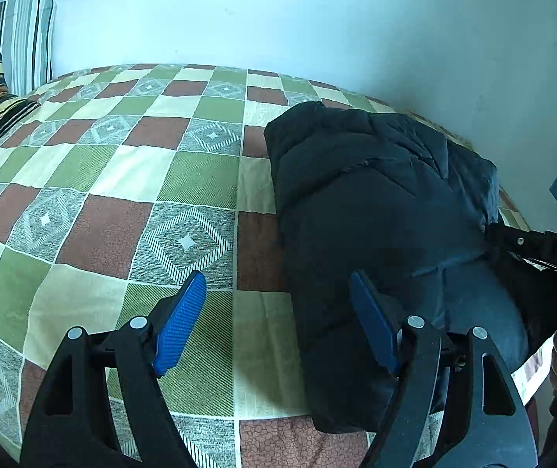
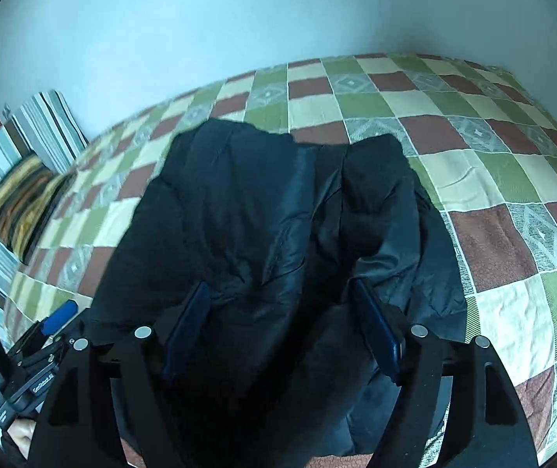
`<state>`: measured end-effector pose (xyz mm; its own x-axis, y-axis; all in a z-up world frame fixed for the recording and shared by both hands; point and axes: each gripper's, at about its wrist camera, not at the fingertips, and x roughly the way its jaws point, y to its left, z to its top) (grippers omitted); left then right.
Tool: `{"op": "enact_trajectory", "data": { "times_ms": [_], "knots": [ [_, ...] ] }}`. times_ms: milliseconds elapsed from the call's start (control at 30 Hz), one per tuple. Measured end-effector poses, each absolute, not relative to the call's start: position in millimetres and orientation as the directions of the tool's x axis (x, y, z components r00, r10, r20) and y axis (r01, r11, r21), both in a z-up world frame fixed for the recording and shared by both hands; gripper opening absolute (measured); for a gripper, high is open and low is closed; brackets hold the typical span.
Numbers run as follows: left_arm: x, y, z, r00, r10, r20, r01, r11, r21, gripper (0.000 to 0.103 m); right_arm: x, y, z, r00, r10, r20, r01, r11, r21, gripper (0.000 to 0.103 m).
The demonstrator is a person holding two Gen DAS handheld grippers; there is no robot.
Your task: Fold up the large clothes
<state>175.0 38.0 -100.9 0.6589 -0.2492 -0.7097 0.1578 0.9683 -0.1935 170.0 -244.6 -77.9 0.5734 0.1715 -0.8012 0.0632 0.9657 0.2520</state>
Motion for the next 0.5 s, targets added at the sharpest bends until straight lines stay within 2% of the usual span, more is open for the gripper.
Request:
{"op": "enact_trajectory", "data": {
  "times_ms": [267, 500],
  "knots": [
    [179, 40, -107, 0.653, -0.265, -0.709, 0.161, 0.964, -0.212, 0.076, 169, -245, -62, 0.631, 0.169, -0.757, 0.067, 0.960, 0.270, 0.075],
    [181, 41, -110, 0.651, -0.264, -0.711, 0.161, 0.964, -0.210, 0.076, 182, -230, -83, 0.543, 0.208, -0.814, 0.030, 0.963, 0.267, 0.074]
  ]
}}
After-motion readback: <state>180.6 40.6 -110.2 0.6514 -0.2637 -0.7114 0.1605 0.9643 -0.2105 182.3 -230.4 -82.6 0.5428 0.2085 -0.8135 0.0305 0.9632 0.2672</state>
